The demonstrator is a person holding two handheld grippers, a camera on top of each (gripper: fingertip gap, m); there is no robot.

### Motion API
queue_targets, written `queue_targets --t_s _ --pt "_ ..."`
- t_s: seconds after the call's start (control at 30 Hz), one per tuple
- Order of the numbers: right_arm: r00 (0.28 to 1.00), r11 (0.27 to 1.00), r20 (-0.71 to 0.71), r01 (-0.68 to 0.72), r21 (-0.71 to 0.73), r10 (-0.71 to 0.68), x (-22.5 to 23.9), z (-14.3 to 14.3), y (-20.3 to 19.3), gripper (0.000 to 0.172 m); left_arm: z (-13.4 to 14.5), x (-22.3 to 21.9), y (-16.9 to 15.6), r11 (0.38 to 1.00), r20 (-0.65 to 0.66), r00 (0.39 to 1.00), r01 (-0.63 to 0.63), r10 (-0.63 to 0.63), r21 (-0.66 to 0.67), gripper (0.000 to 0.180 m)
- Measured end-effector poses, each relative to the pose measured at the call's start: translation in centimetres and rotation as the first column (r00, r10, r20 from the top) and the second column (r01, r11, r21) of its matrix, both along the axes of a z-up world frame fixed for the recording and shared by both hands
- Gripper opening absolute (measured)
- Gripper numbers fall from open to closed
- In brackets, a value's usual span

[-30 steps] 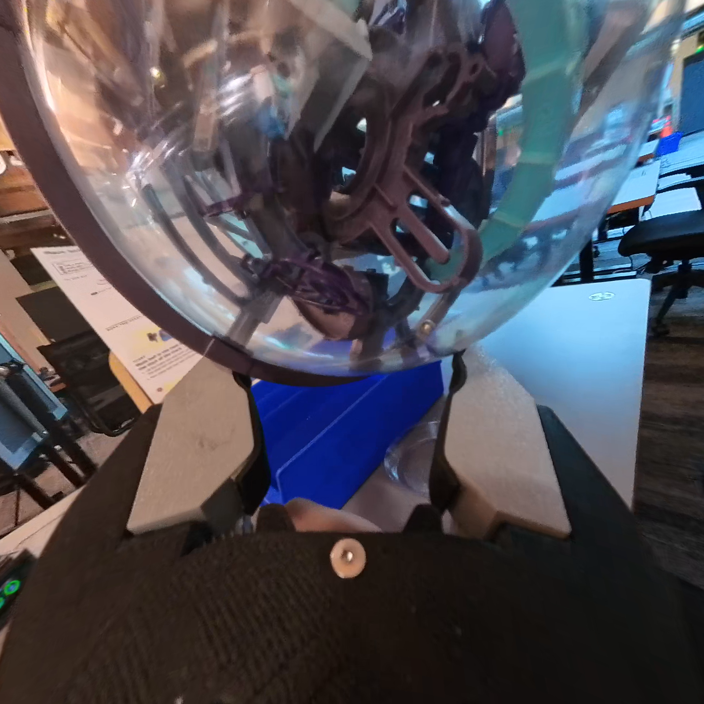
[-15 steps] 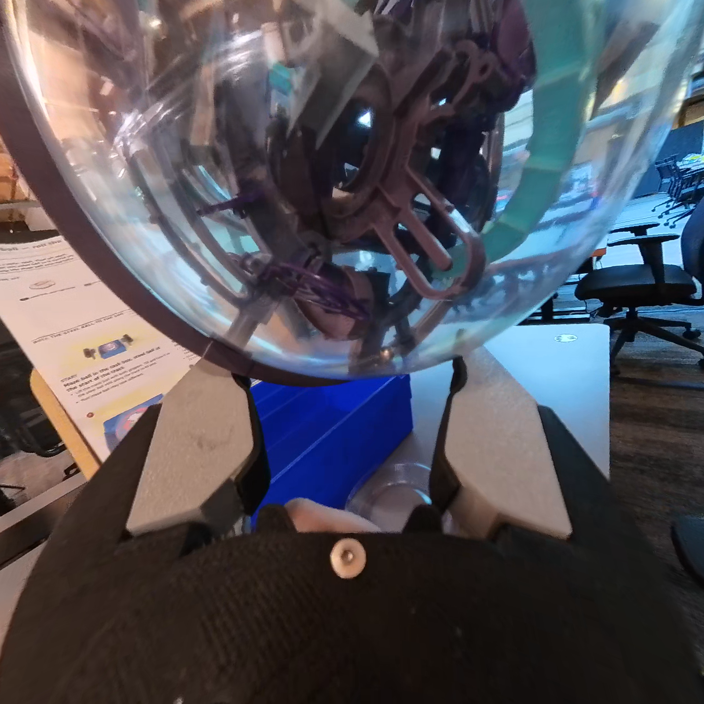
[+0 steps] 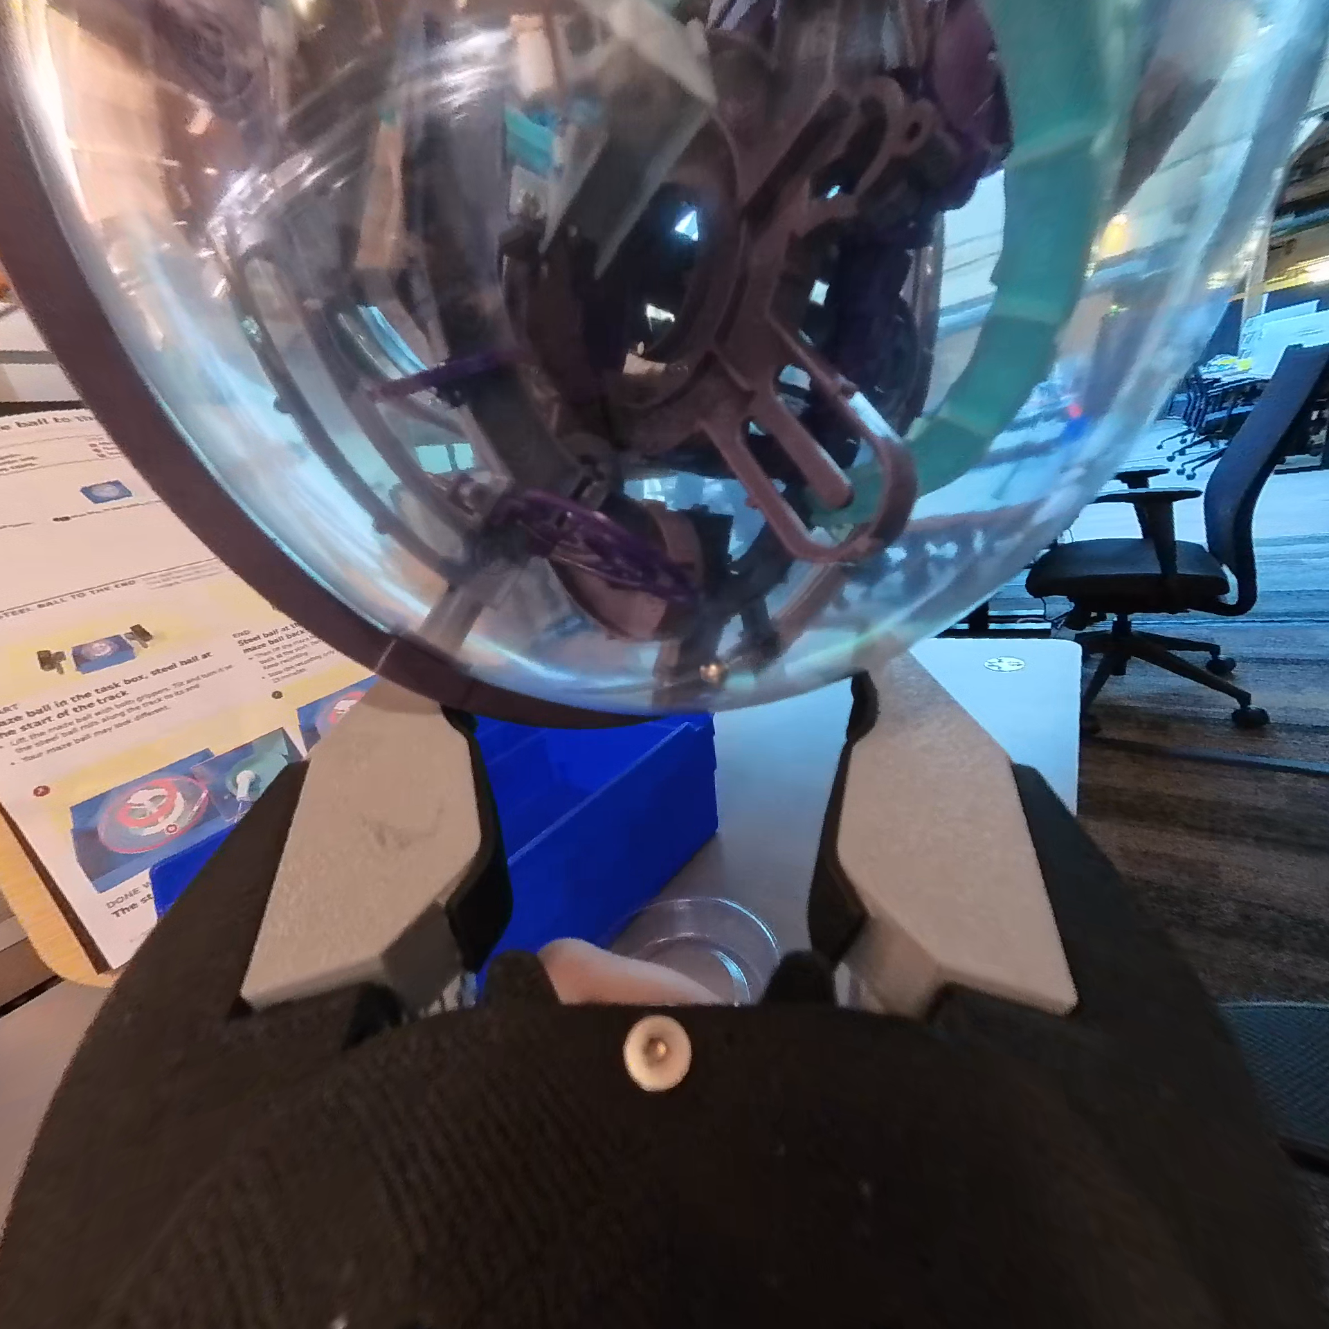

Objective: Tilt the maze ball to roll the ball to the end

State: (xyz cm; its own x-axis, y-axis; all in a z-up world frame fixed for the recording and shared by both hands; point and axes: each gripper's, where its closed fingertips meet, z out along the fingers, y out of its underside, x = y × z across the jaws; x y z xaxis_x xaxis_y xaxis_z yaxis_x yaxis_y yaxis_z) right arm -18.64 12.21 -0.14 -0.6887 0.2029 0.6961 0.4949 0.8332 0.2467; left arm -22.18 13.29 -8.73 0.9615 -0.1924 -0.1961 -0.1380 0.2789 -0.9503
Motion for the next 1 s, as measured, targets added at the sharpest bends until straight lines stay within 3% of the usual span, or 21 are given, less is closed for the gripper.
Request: queue_targets --t_s 0.03,0.6,1.0 --pt "1.000 1.000 -0.001 0.000 0.000 0.000 0.0 -0.1 0.0 0.121 0.0 0.0 0.0 1.000 -0.001 1.000 -0.001 0.001 -0.002 0.106" --pt "0.998 0.994 0.039 0.054 -0.091 -0.050 1.6 -2.5 0.9 0.121 -2.4 1.8 -0.2 0.997 0.025 0.999 0.033 -0.032 -0.075 0.105" --pt "0.997 0.997 0.035 0.067 -0.035 -0.066 2.1 -1.0 1.1 0.121 -1.1 2.4 0.8 0.997 0.033 0.997 0.064 -0.062 -0.038 0.105"
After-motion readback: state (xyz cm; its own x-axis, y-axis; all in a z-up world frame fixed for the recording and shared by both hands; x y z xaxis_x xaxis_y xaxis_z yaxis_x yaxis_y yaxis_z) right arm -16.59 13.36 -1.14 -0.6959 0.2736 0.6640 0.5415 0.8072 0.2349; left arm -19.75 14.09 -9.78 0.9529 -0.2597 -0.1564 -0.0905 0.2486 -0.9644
